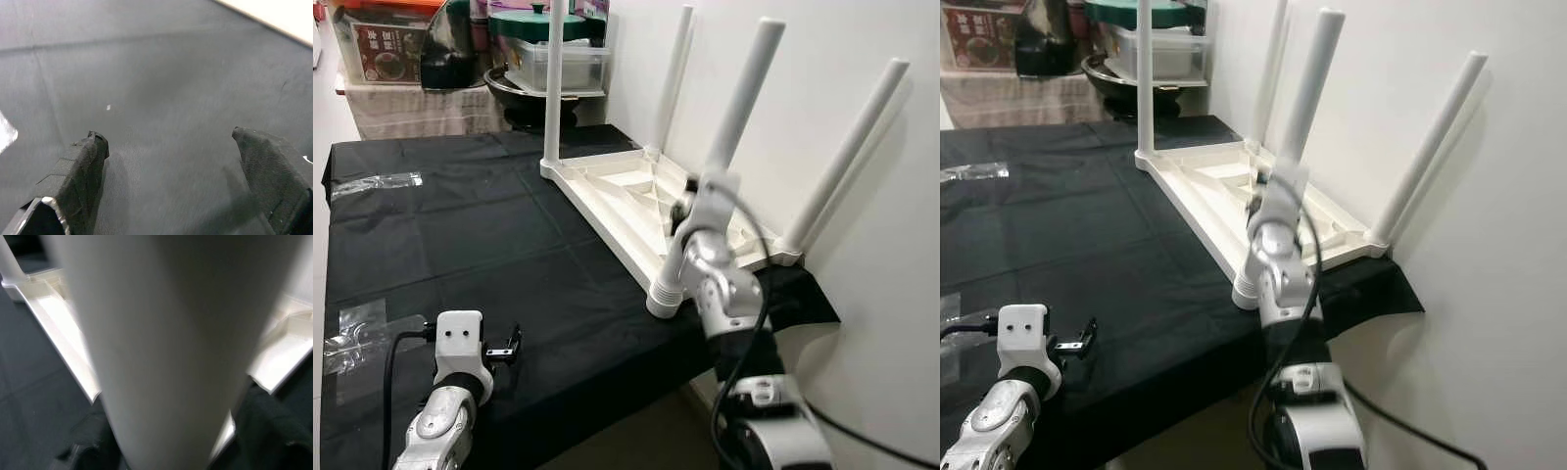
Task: Building children table
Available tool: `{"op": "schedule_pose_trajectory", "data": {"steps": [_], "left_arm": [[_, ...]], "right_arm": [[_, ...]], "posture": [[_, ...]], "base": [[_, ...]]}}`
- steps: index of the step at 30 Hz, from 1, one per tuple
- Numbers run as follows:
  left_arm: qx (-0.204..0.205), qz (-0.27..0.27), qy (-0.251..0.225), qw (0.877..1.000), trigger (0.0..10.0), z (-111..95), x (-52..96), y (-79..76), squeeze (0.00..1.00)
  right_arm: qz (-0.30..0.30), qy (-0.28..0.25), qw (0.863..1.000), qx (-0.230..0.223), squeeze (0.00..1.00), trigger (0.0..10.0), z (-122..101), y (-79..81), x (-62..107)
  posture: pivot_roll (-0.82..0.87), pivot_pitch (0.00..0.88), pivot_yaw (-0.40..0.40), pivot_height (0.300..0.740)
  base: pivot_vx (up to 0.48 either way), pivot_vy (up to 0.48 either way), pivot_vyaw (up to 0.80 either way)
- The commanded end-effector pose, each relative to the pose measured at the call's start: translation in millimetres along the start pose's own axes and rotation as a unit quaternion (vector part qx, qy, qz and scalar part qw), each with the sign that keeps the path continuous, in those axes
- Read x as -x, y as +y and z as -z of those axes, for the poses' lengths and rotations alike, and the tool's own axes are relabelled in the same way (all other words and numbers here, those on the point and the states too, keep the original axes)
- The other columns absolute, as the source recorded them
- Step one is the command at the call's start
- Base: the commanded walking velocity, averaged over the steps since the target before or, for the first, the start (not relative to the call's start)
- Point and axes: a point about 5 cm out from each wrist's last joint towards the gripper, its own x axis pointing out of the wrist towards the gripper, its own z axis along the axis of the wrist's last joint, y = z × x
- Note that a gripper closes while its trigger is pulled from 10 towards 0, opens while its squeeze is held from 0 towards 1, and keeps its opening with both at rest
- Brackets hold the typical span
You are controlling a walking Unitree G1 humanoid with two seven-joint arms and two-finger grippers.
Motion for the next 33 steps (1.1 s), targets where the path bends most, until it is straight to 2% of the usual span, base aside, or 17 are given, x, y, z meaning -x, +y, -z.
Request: {"op": "schedule_pose_trajectory", "data": {"steps": [1, 2, 3, 12, 13, 17, 18, 21, 25, 28, 29, 30, 31, 32, 33], "left_arm": [[0.001, 0.007, 0.001, 1.000, 10.0, 2.4, -1.0, -4.3, 0.00], [0.001, 0.007, 0.002, 1.000, 10.0, 2.5, -1.0, -4.4, 0.00], [0.000, 0.007, 0.002, 1.000, 10.0, 2.5, -1.0, -4.4, 0.00], [-0.001, 0.007, 0.001, 1.000, 10.0, 1.9, -1.9, -3.6, 0.00], [-0.001, 0.008, 0.001, 1.000, 10.0, 2.1, -2.2, -3.6, 0.00], [-0.001, 0.008, 0.001, 1.000, 10.0, 2.1, -2.2, -3.9, 0.00], [-0.001, 0.009, 0.000, 1.000, 10.0, 1.6, -2.4, -4.0, 0.00], [-0.001, 0.009, 0.000, 1.000, 10.0, 1.4, -2.4, -4.0, 0.00], [-0.002, 0.010, 0.000, 1.000, 10.0, 1.5, -3.2, -3.7, 0.00], [-0.002, 0.014, 0.000, 1.000, 10.0, 1.5, -4.5, -6.1, 0.00], [-0.002, 0.014, 0.000, 1.000, 10.0, 1.5, -4.5, -6.1, 0.00], [-0.002, 0.017, -0.001, 1.000, 10.0, 1.3, -4.8, -6.7, 0.00], [-0.002, 0.017, -0.001, 1.000, 10.0, 1.2, -4.9, -6.7, 0.00], [-0.002, 0.017, -0.001, 1.000, 10.0, 1.2, -4.9, -6.7, 0.00], [-0.002, 0.017, -0.001, 1.000, 10.0, 1.3, -5.2, -6.3, 0.00]], "right_arm": [[0.027, 0.020, 0.999, -0.006, 0.91, 10.0, 7.6, -11.4, -2.4], [0.028, 0.015, 0.999, -0.005, 0.91, 10.0, 5.5, -11.7, -1.9], [0.029, 0.006, 1.000, -0.005, 1.00, 10.0, 2.0, -12.0, -1.1], [0.019, -0.039, 0.999, -0.022, 1.00, 10.0, -19.8, -12.7, 7.4], [0.005, -0.056, 0.998, -0.031, 1.00, 10.0, -28.2, -14.8, 9.8], [-0.005, -0.068, 0.997, -0.032, 1.00, 10.0, -34.0, -16.7, 11.2], [-0.024, -0.084, 0.996, -0.031, 1.00, 10.0, -43.1, -21.0, 12.2], [-0.029, -0.088, 0.995, -0.031, 1.00, 10.0, -45.4, -22.1, 12.6], [-0.050, -0.106, 0.993, -0.011, 1.00, 10.0, -60.9, -33.8, 11.3], [-0.074, -0.121, 0.990, 0.007, 1.00, 10.0, -78.7, -51.0, 4.4], [-0.074, -0.121, 0.990, 0.007, 1.00, 10.0, -78.7, -51.0, 4.4], [-0.069, -0.126, 0.990, 0.014, 1.00, 10.0, -86.9, -62.5, 0.2], [-0.065, -0.127, 0.990, 0.015, 0.85, 10.0, -88.3, -65.1, -0.5], [-0.065, -0.127, 0.990, 0.015, 0.85, 10.0, -88.3, -65.1, -0.5], [-0.066, -0.132, 0.989, 0.019, 0.78, 10.0, -92.8, -68.8, -1.5]], "posture": [[0.08, 0.000, -0.138, 0.740], [0.08, 0.000, -0.138, 0.740], [0.08, 0.000, -0.138, 0.740], [0.08, 0.000, -0.134, 0.740], [0.08, 0.000, -0.132, 0.740], [0.08, 0.000, -0.132, 0.740], [0.08, 0.000, -0.132, 0.740], [0.08, 0.000, -0.132, 0.740], [0.07, 0.000, -0.125, 0.740], [0.07, 0.000, -0.125, 0.740], [0.07, 0.000, -0.125, 0.740], [0.07, 0.000, -0.125, 0.740], [0.07, 0.000, -0.125, 0.740], [0.07, 0.000, -0.125, 0.740], [0.06, 0.000, -0.119, 0.740]], "base": [[0.000, 0.000, 0.00], [0.000, 0.000, 0.00], [0.000, 0.000, 0.00], [0.000, 0.000, 0.00], [0.000, 0.000, 0.00], [0.000, 0.000, 0.00], [0.000, 0.000, 0.00], [0.000, 0.000, 0.00], [0.000, 0.000, 0.00], [0.000, 0.000, 0.00], [0.000, 0.000, 0.00], [0.000, 0.000, 0.00], [0.000, 0.000, 0.00], [0.000, 0.000, 0.00], [0.000, 0.000, 0.00]]}}
